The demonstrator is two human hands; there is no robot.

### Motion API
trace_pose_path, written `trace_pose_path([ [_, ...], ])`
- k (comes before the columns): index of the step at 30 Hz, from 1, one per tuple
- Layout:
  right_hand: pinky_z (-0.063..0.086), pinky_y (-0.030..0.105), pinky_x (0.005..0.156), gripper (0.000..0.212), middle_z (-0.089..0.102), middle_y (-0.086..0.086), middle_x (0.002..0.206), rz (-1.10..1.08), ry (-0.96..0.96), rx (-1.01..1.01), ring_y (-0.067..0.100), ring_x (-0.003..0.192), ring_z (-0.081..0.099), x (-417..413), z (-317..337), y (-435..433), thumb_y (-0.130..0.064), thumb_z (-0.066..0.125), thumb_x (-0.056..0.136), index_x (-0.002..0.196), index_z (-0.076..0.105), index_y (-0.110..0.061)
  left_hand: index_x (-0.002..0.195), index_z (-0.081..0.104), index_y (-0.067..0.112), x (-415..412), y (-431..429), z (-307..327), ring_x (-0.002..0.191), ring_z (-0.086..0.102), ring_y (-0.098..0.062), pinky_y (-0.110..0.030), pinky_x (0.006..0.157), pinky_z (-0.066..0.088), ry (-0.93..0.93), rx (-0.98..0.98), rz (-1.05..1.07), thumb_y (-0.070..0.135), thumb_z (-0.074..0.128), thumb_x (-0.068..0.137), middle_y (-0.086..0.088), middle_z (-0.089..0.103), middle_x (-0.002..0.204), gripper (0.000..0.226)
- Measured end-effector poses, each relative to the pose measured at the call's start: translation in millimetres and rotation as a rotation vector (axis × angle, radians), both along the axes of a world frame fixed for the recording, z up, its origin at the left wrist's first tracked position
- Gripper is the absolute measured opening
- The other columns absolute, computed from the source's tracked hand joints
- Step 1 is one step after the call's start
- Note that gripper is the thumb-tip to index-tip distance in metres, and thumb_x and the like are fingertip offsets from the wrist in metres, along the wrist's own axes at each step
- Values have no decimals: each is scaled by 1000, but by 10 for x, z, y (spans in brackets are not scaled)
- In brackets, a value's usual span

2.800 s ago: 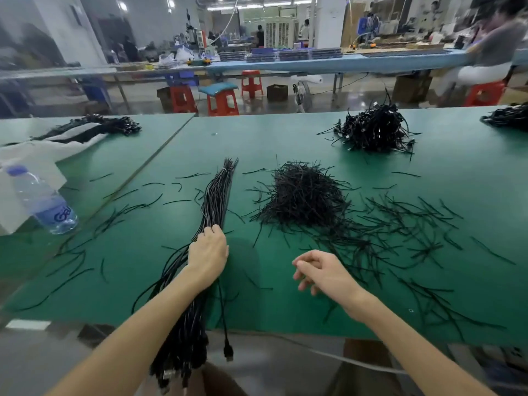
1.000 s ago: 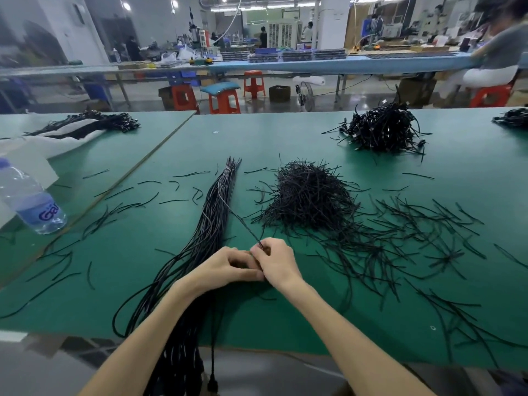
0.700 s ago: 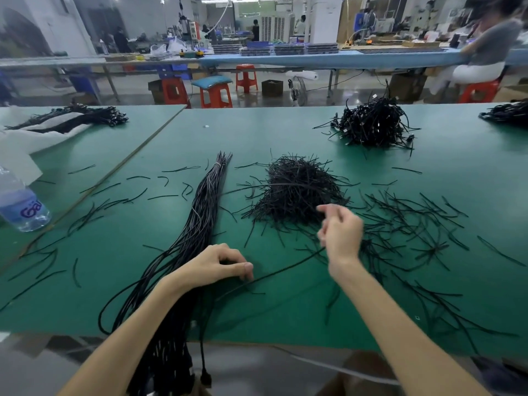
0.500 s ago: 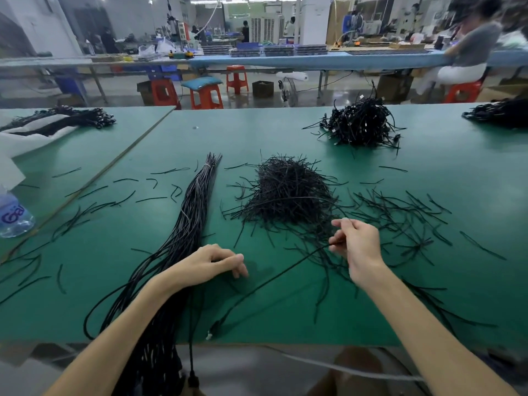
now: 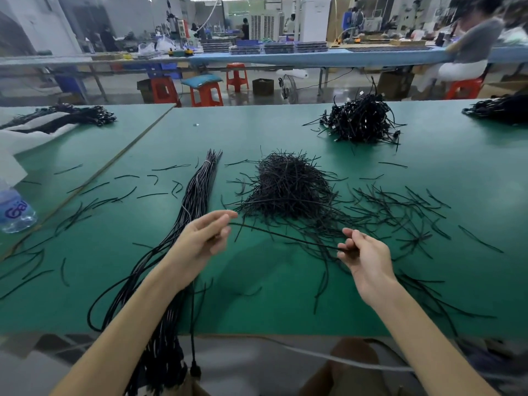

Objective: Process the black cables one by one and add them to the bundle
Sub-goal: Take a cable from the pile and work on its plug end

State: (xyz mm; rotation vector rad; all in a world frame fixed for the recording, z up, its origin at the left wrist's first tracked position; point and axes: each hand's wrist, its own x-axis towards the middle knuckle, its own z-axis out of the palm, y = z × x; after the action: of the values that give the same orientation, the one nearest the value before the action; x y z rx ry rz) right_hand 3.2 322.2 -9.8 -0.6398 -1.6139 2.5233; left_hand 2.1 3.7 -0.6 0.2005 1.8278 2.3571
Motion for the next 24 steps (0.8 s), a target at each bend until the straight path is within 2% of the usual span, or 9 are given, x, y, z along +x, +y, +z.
trace_pose_path([
  [3,53,24,49,23,51,3,65,71,45,219,11,55,63,90,-28,56,-11,46,108,107,67,-2,126,70,9,-12,-24,7,55,42,-4,-16,55,43,-81,354,-68,28,81,88,3,68,103,44],
  [7,57,31,52,22,58,6,72,236,62,510,15,58,66,244,-44,56,-14,50,107,120,62,-3,106,72,15,-4,226,5,65,50,-6,-19,64,48,-149,508,6,34,69,97,7,56,89,21],
  [9,57,31,67,40,62,7,97,281,26,697,18,73,69,299,-50,22,-21,56,104,141,48,-6,92,64,16,-6,380,30,81,67,-12,-26,77,58,-193,496,124,40,56,103,2,64,94,28],
  [11,45,28,96,70,44,5,128,267,44,1080,19,111,55,351,-88,-10,-32,62,100,157,27,-11,85,58,15,11,476,48,93,71,-18,-35,93,58,-206,628,86,41,53,103,-1,67,94,32],
  [14,24,35,117,70,38,-4,143,296,298,1421,12,136,25,484,-11,-133,-52,53,98,157,33,-20,87,59,16,83,574,127,63,54,-9,-26,71,56,-230,851,-99,42,45,108,7,55,75,36],
  [16,23,35,118,66,49,-16,135,518,378,1293,-2,132,29,576,47,-298,-63,43,95,151,43,-27,88,57,17,127,657,195,52,33,-7,-20,54,37,-197,833,-177,43,38,110,10,42,65,39],
  [19,24,30,110,42,63,-23,107,726,427,1302,-21,111,32,635,18,-535,-55,41,102,132,57,-31,88,57,16,198,738,302,51,24,-8,-23,52,28,-150,752,-241,40,35,112,9,36,61,41],
  [22,41,24,82,26,67,-18,67,723,471,1187,-1,75,54,576,14,-577,-26,48,108,95,67,-16,89,54,14,306,644,358,47,24,-7,-22,51,26,-71,631,-357,35,38,112,10,34,56,35],
  [24,37,14,60,28,60,-26,59,636,478,1079,1,55,53,497,61,-488,-29,52,106,86,68,-17,85,53,12,382,509,396,42,31,-6,-21,48,32,32,358,-440,37,47,108,9,40,53,35],
])
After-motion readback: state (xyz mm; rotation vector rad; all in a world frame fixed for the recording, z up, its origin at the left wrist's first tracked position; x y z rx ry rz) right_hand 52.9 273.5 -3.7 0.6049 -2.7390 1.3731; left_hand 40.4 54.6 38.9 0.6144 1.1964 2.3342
